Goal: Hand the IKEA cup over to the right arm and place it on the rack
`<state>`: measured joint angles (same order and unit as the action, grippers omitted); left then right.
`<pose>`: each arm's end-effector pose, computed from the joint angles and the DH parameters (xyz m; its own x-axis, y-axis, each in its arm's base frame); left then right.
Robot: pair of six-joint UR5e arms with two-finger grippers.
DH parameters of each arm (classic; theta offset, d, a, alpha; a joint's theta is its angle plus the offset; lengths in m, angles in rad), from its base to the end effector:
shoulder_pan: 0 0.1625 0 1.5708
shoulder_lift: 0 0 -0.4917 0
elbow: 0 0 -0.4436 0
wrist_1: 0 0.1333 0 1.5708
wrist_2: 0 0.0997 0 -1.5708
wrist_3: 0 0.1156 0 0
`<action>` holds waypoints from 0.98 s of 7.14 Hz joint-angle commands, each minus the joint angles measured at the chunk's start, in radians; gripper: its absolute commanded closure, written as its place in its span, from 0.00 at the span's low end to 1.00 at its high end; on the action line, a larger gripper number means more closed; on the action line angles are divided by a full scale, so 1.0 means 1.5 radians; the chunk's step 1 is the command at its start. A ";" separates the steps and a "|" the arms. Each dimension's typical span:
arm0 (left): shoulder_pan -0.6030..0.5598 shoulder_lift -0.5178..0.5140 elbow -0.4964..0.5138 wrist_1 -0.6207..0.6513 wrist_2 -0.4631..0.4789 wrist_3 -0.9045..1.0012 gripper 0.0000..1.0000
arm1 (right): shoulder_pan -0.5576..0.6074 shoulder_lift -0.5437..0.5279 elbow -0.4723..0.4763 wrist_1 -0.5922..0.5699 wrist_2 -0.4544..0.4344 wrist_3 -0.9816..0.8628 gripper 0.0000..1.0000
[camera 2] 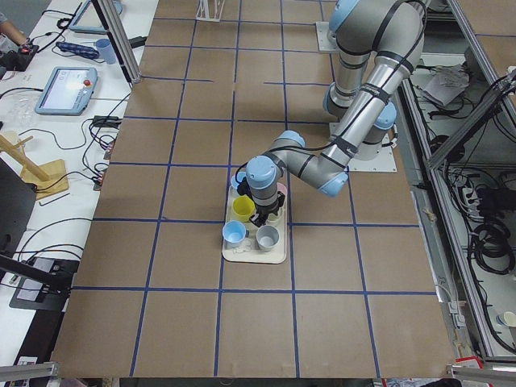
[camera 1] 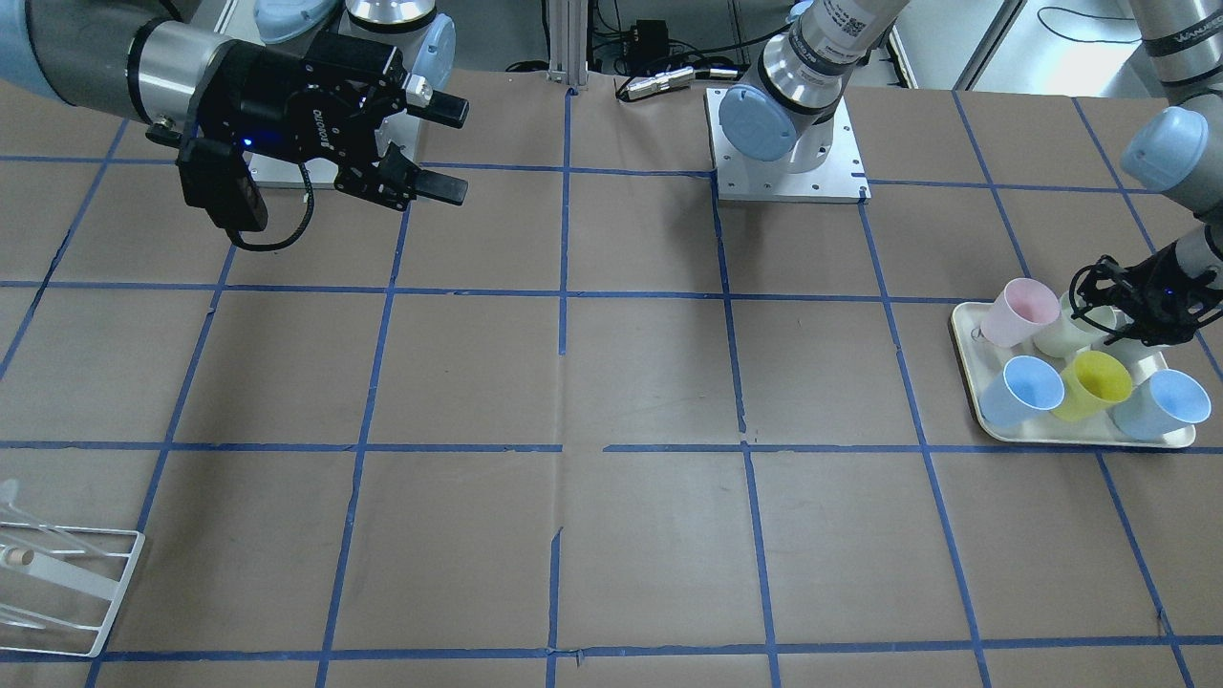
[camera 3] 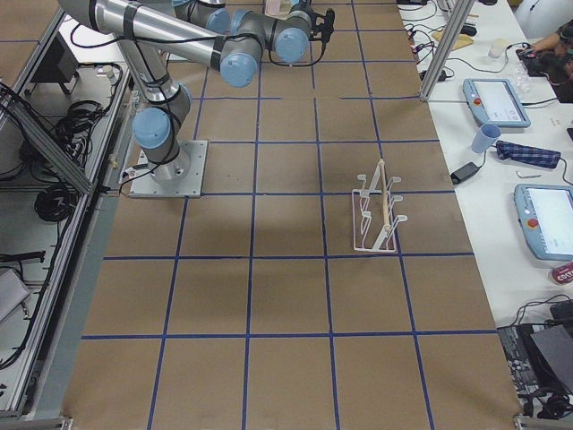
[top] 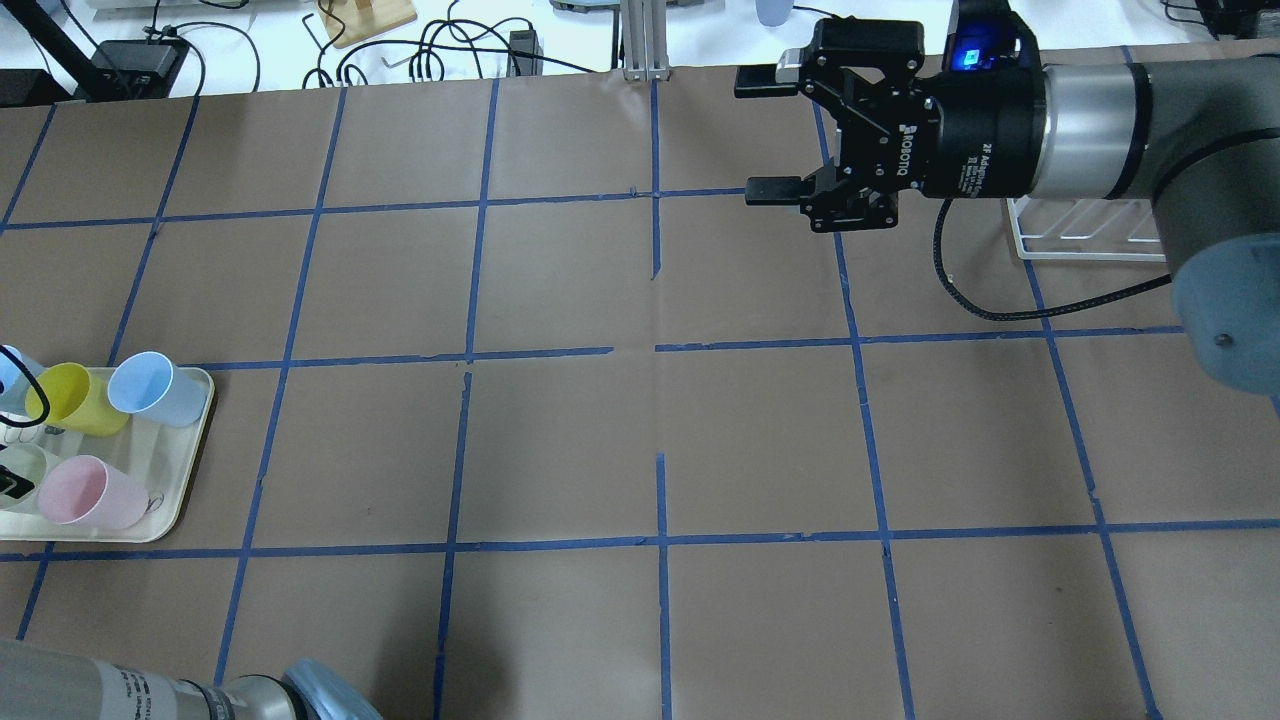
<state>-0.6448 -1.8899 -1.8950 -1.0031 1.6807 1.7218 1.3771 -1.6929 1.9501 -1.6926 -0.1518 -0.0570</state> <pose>0.4070 -0.4570 0.2412 -0.6970 0.7113 0.0911 0.7170 0.6903 0.0968 0.1533 -0.5045 0.5069 -0.1334 0.1044 -0.9856 0.1834 0.9799 0.0790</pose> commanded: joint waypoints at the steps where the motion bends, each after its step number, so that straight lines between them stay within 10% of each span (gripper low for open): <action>1: 0.000 -0.001 0.002 0.002 -0.001 -0.009 0.87 | 0.008 0.007 0.005 -0.022 0.013 -0.005 0.00; 7: -0.004 0.059 0.018 -0.018 -0.006 -0.025 1.00 | 0.028 0.055 0.026 -0.069 0.094 -0.021 0.00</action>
<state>-0.6474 -1.8413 -1.8757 -1.0187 1.6726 1.6845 1.4196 -1.6123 1.9768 -1.7929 -0.0456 -0.0887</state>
